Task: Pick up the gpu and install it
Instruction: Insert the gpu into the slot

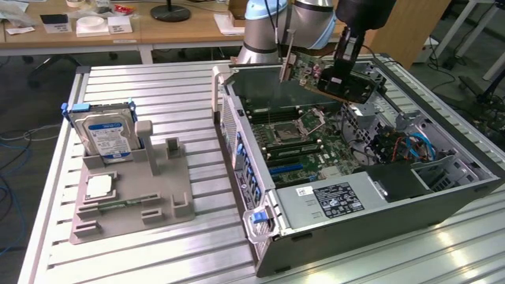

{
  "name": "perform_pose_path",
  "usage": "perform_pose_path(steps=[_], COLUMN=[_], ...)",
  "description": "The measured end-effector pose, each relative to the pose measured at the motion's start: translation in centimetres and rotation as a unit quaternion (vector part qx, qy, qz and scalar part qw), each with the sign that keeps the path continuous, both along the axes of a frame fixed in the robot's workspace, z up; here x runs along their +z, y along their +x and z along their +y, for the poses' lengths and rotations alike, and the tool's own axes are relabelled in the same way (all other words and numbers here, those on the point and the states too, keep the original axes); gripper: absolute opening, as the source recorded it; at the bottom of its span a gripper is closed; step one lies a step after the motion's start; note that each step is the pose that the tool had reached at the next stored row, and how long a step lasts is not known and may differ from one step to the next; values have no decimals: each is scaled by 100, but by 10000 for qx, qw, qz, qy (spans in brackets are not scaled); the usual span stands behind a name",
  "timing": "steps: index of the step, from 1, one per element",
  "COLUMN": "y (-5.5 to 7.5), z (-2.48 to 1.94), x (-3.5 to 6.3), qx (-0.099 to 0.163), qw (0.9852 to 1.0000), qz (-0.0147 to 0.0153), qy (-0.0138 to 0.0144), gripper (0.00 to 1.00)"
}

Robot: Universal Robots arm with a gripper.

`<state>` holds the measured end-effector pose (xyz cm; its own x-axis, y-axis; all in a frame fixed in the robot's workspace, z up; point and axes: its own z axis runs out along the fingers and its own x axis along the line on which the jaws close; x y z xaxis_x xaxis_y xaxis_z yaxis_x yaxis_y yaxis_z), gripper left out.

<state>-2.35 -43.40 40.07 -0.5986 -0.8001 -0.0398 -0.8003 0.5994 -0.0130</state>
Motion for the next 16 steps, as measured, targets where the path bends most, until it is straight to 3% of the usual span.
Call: perform_pose_path(steps=[4, 8, 12, 16], y=[0, 0, 1, 0], z=[0, 0, 0, 0], x=[-8, -16, -22, -30], qx=[327, 676, 980, 1312], qw=[9995, 9977, 9952, 9913], qz=[-10, -19, -36, -50], qy=[0, 0, -1, -1], gripper=[28, 28, 28, 28])
